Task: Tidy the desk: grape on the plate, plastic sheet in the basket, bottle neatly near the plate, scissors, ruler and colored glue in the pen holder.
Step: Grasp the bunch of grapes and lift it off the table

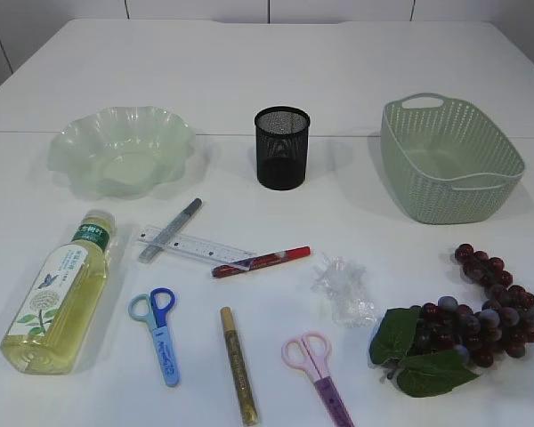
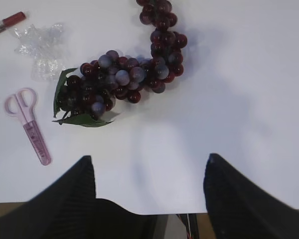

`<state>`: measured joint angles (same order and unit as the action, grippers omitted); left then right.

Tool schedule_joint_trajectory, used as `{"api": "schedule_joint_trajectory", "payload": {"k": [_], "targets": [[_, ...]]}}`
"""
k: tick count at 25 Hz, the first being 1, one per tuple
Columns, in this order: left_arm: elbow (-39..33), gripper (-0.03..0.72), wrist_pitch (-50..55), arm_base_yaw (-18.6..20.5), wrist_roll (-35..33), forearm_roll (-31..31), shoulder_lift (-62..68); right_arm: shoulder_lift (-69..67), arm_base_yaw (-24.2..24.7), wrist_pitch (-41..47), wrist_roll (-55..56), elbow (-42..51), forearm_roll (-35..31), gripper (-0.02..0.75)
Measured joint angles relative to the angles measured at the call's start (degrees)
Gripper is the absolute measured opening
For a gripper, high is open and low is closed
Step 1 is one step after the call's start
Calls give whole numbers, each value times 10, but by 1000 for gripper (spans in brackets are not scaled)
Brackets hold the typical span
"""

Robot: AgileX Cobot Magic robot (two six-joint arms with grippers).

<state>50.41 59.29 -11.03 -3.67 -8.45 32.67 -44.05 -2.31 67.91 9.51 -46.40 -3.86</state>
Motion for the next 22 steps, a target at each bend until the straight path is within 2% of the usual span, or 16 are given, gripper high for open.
{"api": "schedule_joint_trajectory", "payload": {"k": [4, 9, 18, 22], "targets": [[51, 347, 15, 0, 0, 18, 61, -87, 0, 8, 18, -48, 0, 530], [75, 417, 24, 0, 0, 24, 101, -204, 0, 9, 24, -103, 1, 530], [77, 430, 33, 0, 0, 23, 105, -360, 0, 15, 14, -208, 10, 530], [77, 430, 40, 0, -1, -3, 105, -423, 0, 19, -8, -246, 11, 530]]}}
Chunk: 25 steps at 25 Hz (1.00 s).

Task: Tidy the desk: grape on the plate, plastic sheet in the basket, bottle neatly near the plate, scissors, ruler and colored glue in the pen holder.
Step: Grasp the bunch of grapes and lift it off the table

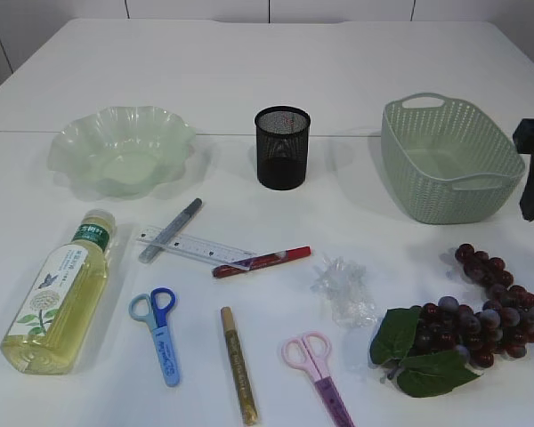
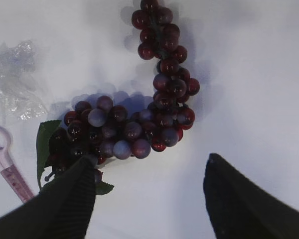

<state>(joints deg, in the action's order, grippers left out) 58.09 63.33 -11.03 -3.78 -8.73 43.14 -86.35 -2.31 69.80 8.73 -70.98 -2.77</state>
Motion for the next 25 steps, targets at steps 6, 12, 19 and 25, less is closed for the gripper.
{"api": "schedule_joint_trajectory", "payload": {"k": [6, 12, 19, 25], "targets": [[0, 447, 3, 0, 0, -29, 0, -83, 1, 1, -33, -33, 4, 530], [0, 502, 3, 0, -1, -29, 0, -147, 1, -13, -41, -36, 25, 530], [0, 506, 3, 0, -1, -29, 0, -190, 1, -32, -41, -37, 39, 530], [0, 506, 7, 0, -1, -33, 0, -217, 1, -35, -50, -37, 39, 530]]}}
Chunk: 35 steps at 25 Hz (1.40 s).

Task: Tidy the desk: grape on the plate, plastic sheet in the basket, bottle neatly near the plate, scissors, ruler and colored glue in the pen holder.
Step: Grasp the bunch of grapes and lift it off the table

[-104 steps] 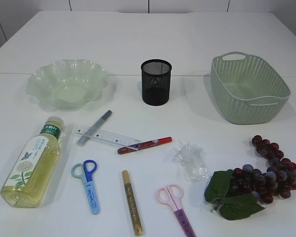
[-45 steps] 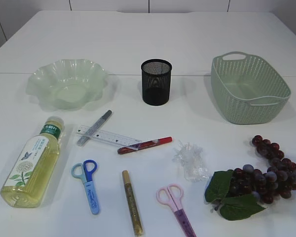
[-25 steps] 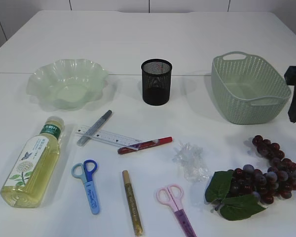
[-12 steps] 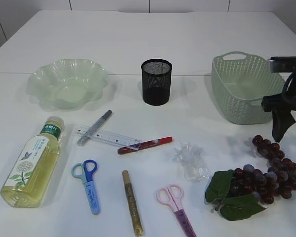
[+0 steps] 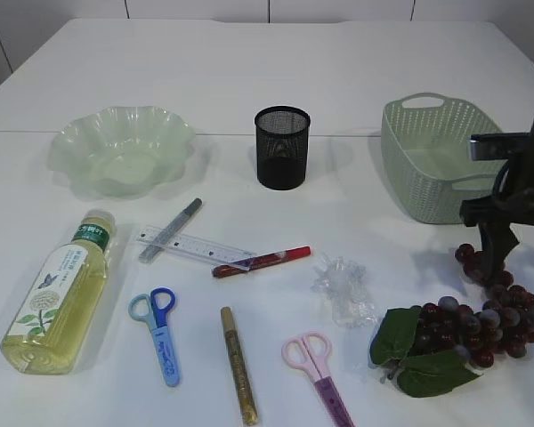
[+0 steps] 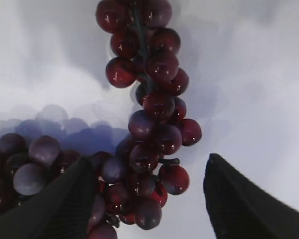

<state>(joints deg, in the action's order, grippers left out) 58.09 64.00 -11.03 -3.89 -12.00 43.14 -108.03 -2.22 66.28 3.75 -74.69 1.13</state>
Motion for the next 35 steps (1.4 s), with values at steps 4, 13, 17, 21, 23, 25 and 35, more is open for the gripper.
{"api": "schedule_joint_trajectory", "payload": {"k": [4, 13, 17, 21, 23, 25, 35], "targets": [[0, 506, 1, 0, 0, -1, 0, -19, 0, 0, -3, -1, 0, 530], [0, 506, 1, 0, -1, -5, 0, -38, 0, -21, -3, -2, 0, 530], [0, 506, 1, 0, -1, -7, 0, -39, 0, -30, -5, -3, 11, 530], [0, 506, 7, 0, -1, -8, 0, -40, 0, -30, -5, -3, 31, 530], [0, 506, 11, 0, -1, -8, 0, -47, 0, -31, -5, -3, 33, 530], [1, 506, 12, 0, -1, -8, 0, -56, 0, -31, -5, -3, 32, 530], [1, 506, 14, 0, -1, -9, 0, -75, 0, -38, -5, -3, 21, 530]]}}
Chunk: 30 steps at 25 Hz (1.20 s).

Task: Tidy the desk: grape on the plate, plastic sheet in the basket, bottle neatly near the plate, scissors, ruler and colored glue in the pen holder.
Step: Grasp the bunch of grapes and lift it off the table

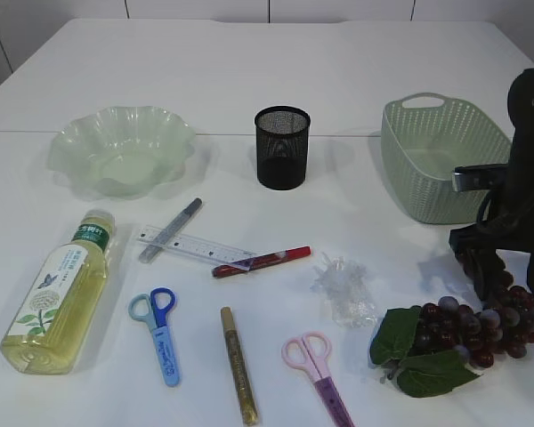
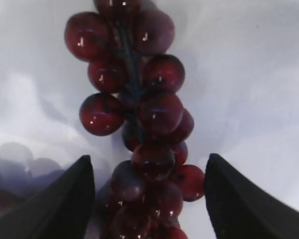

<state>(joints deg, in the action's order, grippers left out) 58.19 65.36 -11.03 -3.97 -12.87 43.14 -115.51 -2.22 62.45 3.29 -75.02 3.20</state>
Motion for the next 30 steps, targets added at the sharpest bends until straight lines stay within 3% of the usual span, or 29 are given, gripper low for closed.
{"api": "schedule_joint_trajectory", "payload": {"k": [30], "targets": [[0, 501, 0, 0, -1, -9, 0, -13, 0, -9, -10, -1, 11, 530]]}}
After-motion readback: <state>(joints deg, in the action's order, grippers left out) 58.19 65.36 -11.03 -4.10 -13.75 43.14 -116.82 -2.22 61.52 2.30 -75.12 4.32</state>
